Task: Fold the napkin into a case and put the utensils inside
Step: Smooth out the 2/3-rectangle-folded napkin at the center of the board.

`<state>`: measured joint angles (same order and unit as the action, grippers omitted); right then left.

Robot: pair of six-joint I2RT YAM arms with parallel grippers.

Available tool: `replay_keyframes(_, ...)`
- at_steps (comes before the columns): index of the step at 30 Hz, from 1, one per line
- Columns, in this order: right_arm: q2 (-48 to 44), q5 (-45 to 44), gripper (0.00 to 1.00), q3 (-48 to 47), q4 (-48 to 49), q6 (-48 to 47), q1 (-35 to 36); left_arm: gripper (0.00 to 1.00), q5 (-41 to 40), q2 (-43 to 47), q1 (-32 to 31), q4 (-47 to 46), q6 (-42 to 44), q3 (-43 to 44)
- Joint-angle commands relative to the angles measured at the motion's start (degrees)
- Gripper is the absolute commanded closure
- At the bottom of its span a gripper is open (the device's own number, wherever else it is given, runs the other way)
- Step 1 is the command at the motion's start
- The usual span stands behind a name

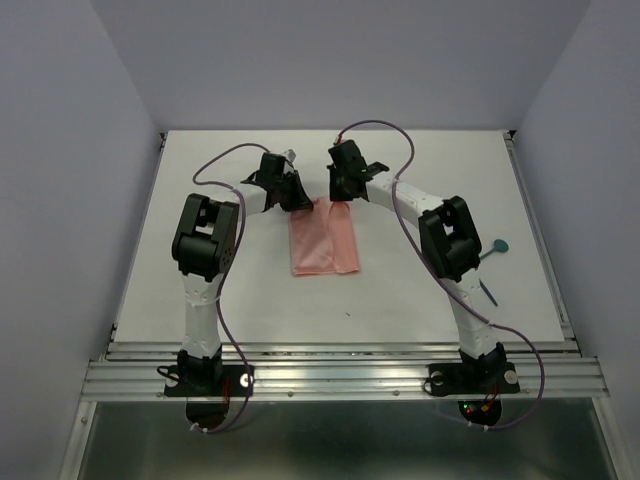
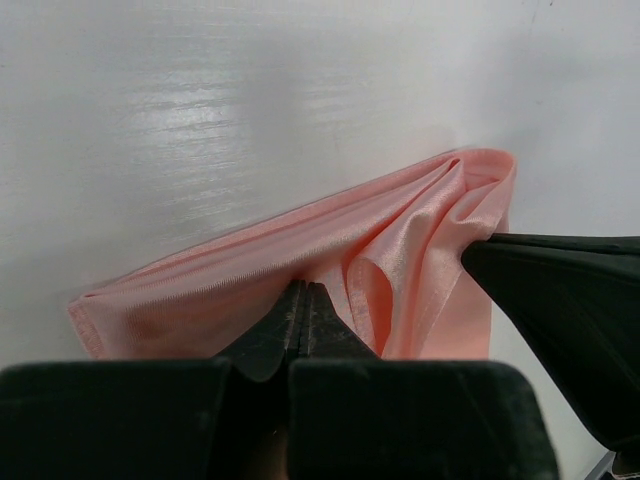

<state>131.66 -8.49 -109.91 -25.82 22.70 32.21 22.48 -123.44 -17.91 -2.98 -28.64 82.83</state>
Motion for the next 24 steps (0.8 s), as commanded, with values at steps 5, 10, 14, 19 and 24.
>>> replay_keyframes(5, -1.1, 1.2, 0.97, -2.6, 0.6, 0.6, 0.7, 1.0, 1.2, 0.4, -0.1, -2.6, -0.4, -1.9)
replay_keyframes(10, -0.5, 1.3, 0.93, -3.6, 0.5, 0.4, 1.2, 1.0, 1.4, 0.6, -0.1, -2.9, -0.4, -2.1)
replay_keyframes(14, 0.5, 2.0, 0.91, -4.8, 0.5, 0.1, 1.7, 1.0, 1.6, 0.7, -0.1, -3.0, -0.4, -2.1)
replay_keyframes(19, 2.1, 2.8, 0.89, -6.9, 0.2, -0.8, 2.3, 1.0, 1.7, 0.9, -0.1, -3.0, -0.4, -2.4)
replay_keyframes(24, 3.3, 2.7, 0.93, -8.5, -0.9, -1.2, 2.9, 1.0, 2.0, 0.8, -0.1, -3.1, -0.3, -2.4)
